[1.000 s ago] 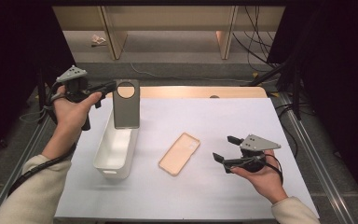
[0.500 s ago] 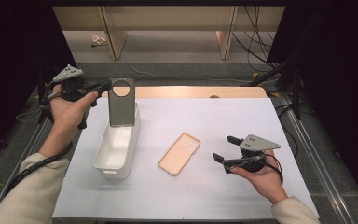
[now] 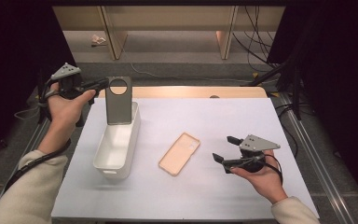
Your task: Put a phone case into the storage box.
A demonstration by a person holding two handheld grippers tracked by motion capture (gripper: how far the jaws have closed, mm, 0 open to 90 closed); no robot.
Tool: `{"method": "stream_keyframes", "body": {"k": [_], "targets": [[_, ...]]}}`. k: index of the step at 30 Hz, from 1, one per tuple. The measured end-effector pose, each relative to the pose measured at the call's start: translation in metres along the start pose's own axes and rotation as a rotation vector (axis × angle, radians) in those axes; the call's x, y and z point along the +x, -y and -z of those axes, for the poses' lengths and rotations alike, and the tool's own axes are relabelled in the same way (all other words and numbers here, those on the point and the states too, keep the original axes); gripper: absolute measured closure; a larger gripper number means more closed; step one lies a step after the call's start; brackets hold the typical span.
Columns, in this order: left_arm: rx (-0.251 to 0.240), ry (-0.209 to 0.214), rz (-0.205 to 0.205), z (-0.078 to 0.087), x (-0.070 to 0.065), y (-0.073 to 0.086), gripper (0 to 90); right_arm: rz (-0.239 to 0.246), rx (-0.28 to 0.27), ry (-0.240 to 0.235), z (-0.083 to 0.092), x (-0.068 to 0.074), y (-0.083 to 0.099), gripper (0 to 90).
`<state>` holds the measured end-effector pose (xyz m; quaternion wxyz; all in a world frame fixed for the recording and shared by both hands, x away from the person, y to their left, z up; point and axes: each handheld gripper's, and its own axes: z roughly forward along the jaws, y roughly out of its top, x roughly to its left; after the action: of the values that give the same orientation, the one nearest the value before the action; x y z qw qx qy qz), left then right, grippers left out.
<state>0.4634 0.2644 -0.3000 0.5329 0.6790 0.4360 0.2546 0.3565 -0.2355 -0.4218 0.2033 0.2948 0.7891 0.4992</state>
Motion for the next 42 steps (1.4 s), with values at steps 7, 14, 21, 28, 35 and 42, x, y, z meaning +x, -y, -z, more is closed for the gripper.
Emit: {"method": "stream_keyframes", "body": {"k": [7, 14, 21, 28, 35, 42], "targets": [[0.001, 0.001, -0.003, -0.003, 0.002, 0.001, 82.8, 0.0, -0.001, 0.001, 0.0, 0.0, 0.0, 18.6], [0.005, 0.0, -0.002, -0.008, 0.006, 0.004, 82.9, -0.001, -0.001, 0.001, 0.0, 0.0, 0.0, 18.6], [0.011, -0.006, -0.006, -0.011, 0.011, 0.006, 82.9, -0.001, -0.001, 0.0, 0.0, 0.0, 0.0, 18.6], [0.018, -0.01, -0.005, -0.019, 0.017, 0.009, 82.8, -0.001, -0.001, 0.002, 0.0, 0.0, 0.0, 18.6], [0.025, -0.01, -0.009, -0.03, 0.022, 0.01, 82.8, -0.001, -0.002, -0.001, -0.001, 0.0, 0.0, 18.7], [0.029, -0.014, -0.003, -0.048, 0.03, 0.013, 82.8, -0.003, 0.001, -0.001, -0.001, -0.001, 0.001, 18.7]]}}
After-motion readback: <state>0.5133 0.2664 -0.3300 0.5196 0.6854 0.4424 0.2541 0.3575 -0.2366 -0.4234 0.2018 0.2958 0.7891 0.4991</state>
